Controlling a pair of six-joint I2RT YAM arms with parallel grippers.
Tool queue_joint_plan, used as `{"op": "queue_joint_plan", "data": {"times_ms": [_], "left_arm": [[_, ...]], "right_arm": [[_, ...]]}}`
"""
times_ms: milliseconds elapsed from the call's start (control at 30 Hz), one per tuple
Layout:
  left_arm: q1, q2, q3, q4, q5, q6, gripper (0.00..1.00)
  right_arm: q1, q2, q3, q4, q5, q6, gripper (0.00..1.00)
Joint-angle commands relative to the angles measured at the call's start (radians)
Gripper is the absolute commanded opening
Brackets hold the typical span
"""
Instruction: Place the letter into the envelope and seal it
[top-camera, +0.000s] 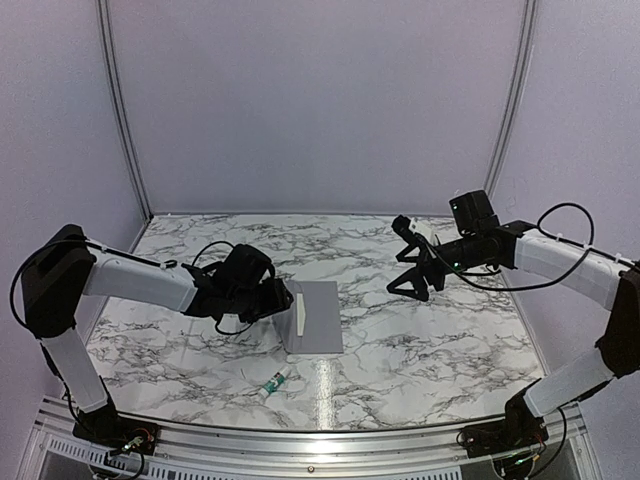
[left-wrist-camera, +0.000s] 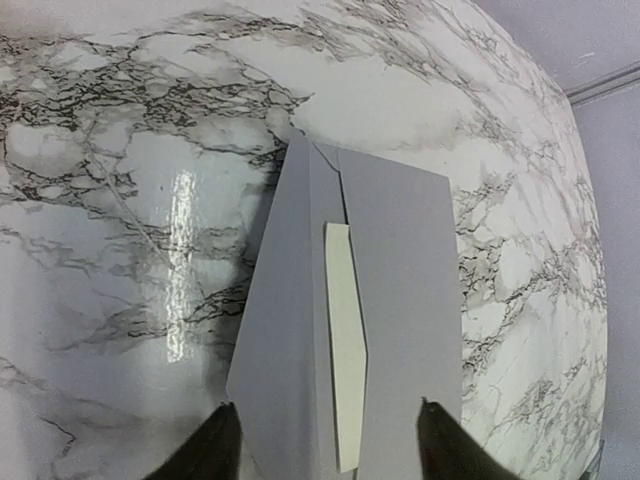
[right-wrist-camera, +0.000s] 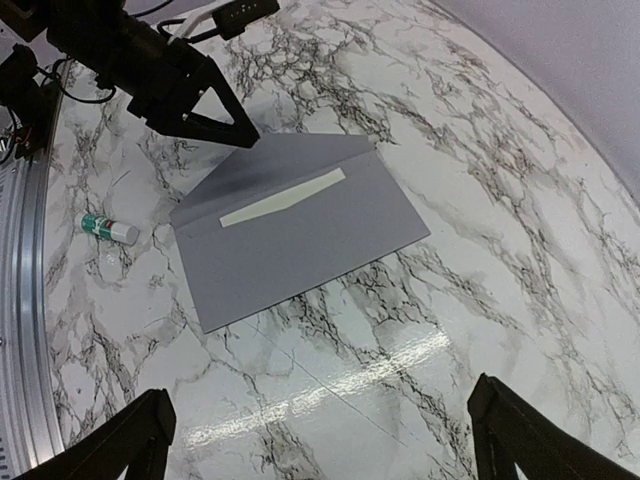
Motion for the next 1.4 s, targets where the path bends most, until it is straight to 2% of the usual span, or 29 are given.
{"op": "queue_joint_plan", "data": {"times_ms": [0, 67, 200, 367, 500, 533, 600, 633, 733, 833, 1000, 1100, 1200, 1367], "left_arm": [[0.005, -0.065, 0.04, -0.117, -0.1, 0.075, 0.99], [0.005, -0.118, 0.047, -0.191, -0.149, 0.118, 0.99], [0.007, -0.22, 0.105, -0.327, -0.25, 0.307, 0.99], [0.006, -0.287, 0.176, -0.379, -0.266, 0.594, 0.99], [0.008, -0.325, 0.239, -0.406, -0.263, 0.673, 0.99], [0.008, -0.332, 0.259, -0.425, -0.309, 0.679, 0.99], [0.011, -0.328, 0.303, -0.5, -0.503, 0.619, 0.99], [0.018, -0.318, 0.322, -0.534, -0.534, 0.636, 0.99], [0.042, -0.303, 0.35, -0.565, -0.48, 0.72, 0.99], [0.049, -0.327, 0.325, -0.565, -0.289, 0.734, 0.96], [0.048, -0.286, 0.33, -0.696, -0.033, 0.651, 0.67], [0.02, -0.227, 0.331, -0.79, 0.097, 0.598, 0.59], [-0.051, -0.183, 0.317, -0.854, 0.167, 0.57, 0.58], [-0.161, -0.121, 0.302, -0.899, 0.228, 0.508, 0.59]], "right_arm": [[-0.015, -0.029, 0.061, 0.016, -0.001, 0.027, 0.99], [-0.025, -0.033, 0.08, 0.017, 0.028, 0.033, 0.99], [-0.068, -0.031, 0.124, 0.002, 0.062, 0.058, 0.98], [-0.106, -0.022, 0.175, -0.029, 0.063, 0.074, 0.98], [-0.106, -0.039, 0.22, -0.042, 0.092, 0.097, 0.99], [-0.107, -0.043, 0.229, -0.042, 0.112, 0.113, 0.99], [-0.107, -0.043, 0.247, -0.035, 0.153, 0.158, 0.98], [-0.108, -0.04, 0.258, -0.039, 0.165, 0.17, 0.99], [-0.132, -0.037, 0.274, -0.05, 0.124, 0.203, 0.99], [-0.154, -0.027, 0.277, -0.077, 0.05, 0.178, 0.98], [-0.155, -0.059, 0.176, -0.087, -0.027, 0.076, 0.84], [-0.155, -0.095, 0.082, -0.045, -0.024, 0.041, 0.78], [-0.155, -0.124, -0.003, 0.03, 0.024, 0.04, 0.77], [-0.155, -0.102, -0.074, 0.065, 0.016, 0.015, 0.74]]}}
